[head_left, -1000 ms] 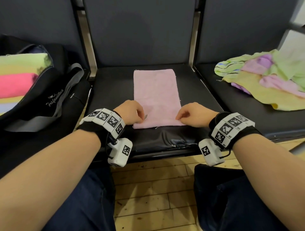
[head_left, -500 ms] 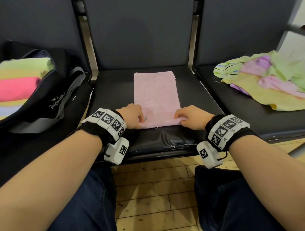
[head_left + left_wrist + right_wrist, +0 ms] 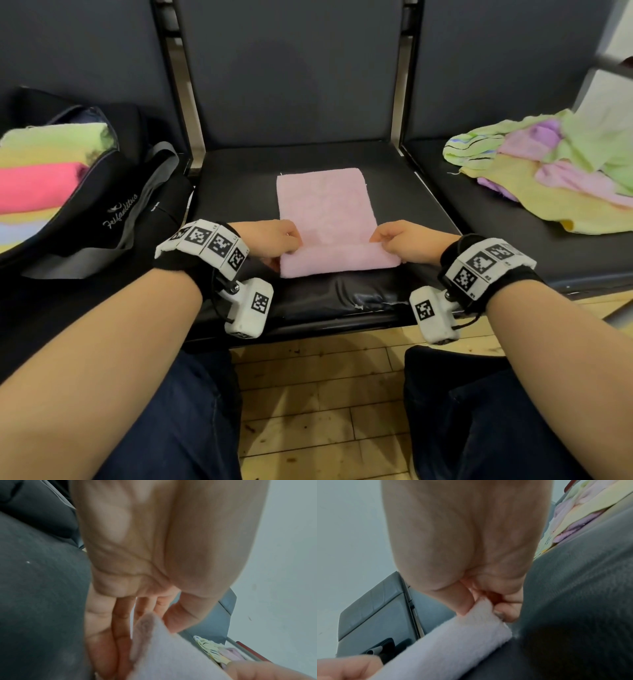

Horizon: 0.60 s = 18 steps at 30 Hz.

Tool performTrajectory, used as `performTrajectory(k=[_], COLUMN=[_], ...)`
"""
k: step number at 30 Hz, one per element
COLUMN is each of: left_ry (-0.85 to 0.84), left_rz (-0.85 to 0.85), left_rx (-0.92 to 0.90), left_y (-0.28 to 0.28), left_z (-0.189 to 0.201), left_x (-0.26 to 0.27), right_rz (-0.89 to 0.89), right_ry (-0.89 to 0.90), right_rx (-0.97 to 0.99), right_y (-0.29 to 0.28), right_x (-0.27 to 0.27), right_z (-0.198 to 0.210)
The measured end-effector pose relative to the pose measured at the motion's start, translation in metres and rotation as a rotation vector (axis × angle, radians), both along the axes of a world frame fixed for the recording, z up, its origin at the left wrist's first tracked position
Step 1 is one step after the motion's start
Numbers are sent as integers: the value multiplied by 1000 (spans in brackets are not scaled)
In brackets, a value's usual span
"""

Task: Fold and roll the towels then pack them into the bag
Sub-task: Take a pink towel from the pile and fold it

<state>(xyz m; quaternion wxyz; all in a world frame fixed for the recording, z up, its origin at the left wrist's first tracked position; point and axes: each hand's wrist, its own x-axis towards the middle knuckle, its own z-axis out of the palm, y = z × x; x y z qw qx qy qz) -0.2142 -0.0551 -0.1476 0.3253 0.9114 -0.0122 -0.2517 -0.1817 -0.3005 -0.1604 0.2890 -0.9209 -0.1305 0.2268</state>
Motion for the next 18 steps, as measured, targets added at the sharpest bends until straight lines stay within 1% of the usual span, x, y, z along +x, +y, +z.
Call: performTrajectory(k=[2,4,6,7,8,10,12,15,18], left_ry=[58,39,-57,-119,-179,-255,-273,-290,-263], left_rz=[32,2,-84,-122,-152,-209,-256,-283,-236], left_rx=[-36,11,137,191,210,158,140,212,231], left_y=[-3,-4,-1,1,2,1,-2,-6,-6], left_z=[-1,-3,-5,-6,-6,-3,-1,0,4], left_x=[-3,-4,-3,-2,-1,-3,-6,-7,-8], right_rz=[-51,-80,-60,-29,8,78,111,105,118], right_ry=[-3,-25,-91,-167,-248,-341,-320,-249,-160], right_rx=[43,61,43,3,-38,-63,-78,-119,-152], right_y=[-1,-3,-4,-4,-5,-3,0,2,2], right_x=[0,0,2,2,1,-1,-5,-10,-11], right_z=[1,1,-1,-1,-1,2,7,15,19])
